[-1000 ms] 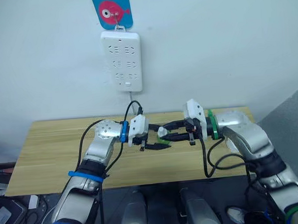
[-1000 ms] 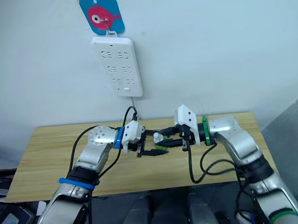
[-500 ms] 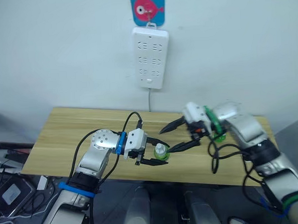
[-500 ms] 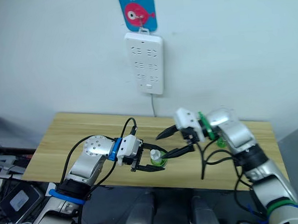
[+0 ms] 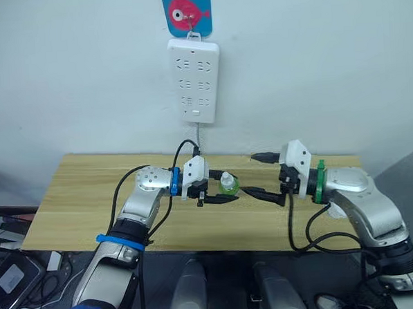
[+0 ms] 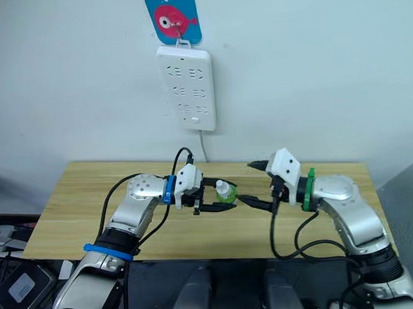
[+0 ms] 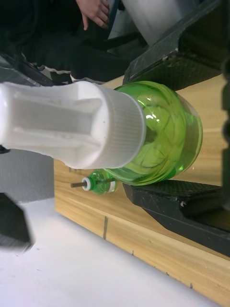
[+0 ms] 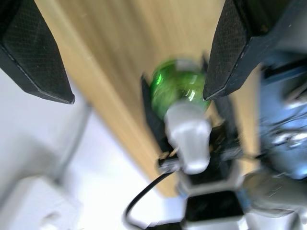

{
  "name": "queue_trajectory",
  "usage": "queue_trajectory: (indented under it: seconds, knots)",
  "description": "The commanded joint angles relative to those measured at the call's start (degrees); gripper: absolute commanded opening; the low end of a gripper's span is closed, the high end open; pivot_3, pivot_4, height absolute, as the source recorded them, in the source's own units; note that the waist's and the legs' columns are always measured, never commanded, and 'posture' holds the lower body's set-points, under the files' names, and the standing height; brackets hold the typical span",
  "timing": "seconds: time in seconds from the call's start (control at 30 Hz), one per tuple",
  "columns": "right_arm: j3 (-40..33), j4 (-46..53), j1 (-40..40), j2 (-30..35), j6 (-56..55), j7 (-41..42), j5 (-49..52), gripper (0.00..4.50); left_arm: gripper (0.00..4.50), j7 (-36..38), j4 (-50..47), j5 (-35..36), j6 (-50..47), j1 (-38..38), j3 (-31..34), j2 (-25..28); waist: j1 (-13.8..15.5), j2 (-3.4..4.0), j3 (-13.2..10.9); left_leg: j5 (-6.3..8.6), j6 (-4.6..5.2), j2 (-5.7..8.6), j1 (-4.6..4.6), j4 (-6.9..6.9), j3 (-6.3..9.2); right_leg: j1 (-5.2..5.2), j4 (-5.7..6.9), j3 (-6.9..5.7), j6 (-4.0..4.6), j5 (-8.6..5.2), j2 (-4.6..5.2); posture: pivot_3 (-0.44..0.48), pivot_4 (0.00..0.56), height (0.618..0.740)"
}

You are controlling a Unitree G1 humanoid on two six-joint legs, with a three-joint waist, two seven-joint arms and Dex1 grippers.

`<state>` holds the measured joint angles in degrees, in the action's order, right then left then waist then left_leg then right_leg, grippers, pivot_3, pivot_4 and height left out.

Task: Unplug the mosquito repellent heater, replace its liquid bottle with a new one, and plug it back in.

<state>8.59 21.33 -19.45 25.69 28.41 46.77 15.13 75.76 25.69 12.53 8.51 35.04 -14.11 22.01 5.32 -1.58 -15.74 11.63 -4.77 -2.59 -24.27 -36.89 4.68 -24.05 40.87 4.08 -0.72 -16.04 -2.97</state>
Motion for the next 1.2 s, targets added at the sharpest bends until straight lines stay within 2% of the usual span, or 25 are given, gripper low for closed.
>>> queue_trajectory:
  seconds: [0.03,0.47,0.57,0.83,0.93,1.1,1.2]
  knots:
    - [2.71,3.36,-0.35,-1.75,1.30,-3.20,-0.59,4.46,2.24,0.23,0.41,0.03,1.68,1.48,0.79,-0.78,-0.53,0.00,0.00,0.00,0.00,0.00,-0.03,0.01,0.01,-0.01,-0.02,-0.01,0.00,0.00,0.01,0.198,0.215,0.740]
    - [3.98,-1.62,-3.40,-6.08,0.66,-8.68,-1.42,4.46,2.24,1.39,1.60,-0.07,2.65,2.18,0.71,-1.19,-1.75,0.00,0.00,0.00,0.00,0.02,-0.06,0.03,0.05,-0.02,-0.03,-0.06,0.00,0.00,0.03,0.198,0.209,0.740]
    - [3.10,-0.46,-1.48,-3.41,0.27,-7.29,-1.30,4.46,2.24,1.57,1.13,0.02,2.43,1.82,0.73,-1.00,-1.89,0.00,0.00,0.00,0.00,0.02,-0.07,0.03,0.06,-0.02,-0.03,-0.07,0.00,0.00,0.03,0.198,0.209,0.740]
    - [-4.97,5.15,4.02,7.45,2.20,-1.89,4.65,4.46,2.24,1.66,1.43,0.04,2.66,1.74,0.88,-0.86,-2.24,-0.01,0.01,0.00,0.00,0.07,-0.08,-0.02,0.04,-0.01,-0.05,-0.05,-0.02,0.01,0.07,0.192,0.197,0.740]
    - [-4.98,7.51,4.29,8.49,4.10,-0.04,8.14,4.46,2.24,1.82,1.59,0.08,2.84,1.69,0.85,-0.93,-2.51,-0.01,0.01,0.00,0.01,0.04,-0.06,0.00,0.06,-0.01,-0.03,-0.07,-0.02,0.01,0.05,0.189,0.196,0.740]
    - [0.53,7.16,1.52,3.39,4.94,-2.54,7.41,4.46,2.24,1.65,2.14,-0.11,3.09,2.18,0.73,-1.46,-3.62,-0.02,0.01,0.00,0.01,0.01,-0.05,0.03,0.06,-0.02,-0.01,-0.06,-0.02,0.01,0.02,0.188,0.193,0.740]
    - [3.49,3.17,-1.72,-0.70,3.49,-5.19,4.39,4.46,2.24,1.49,2.46,-0.23,3.21,2.54,0.85,-1.58,-3.86,-0.02,0.02,-0.01,0.00,0.02,-0.06,-0.01,0.06,-0.01,-0.01,-0.06,-0.02,0.01,0.03,0.188,0.193,0.740]
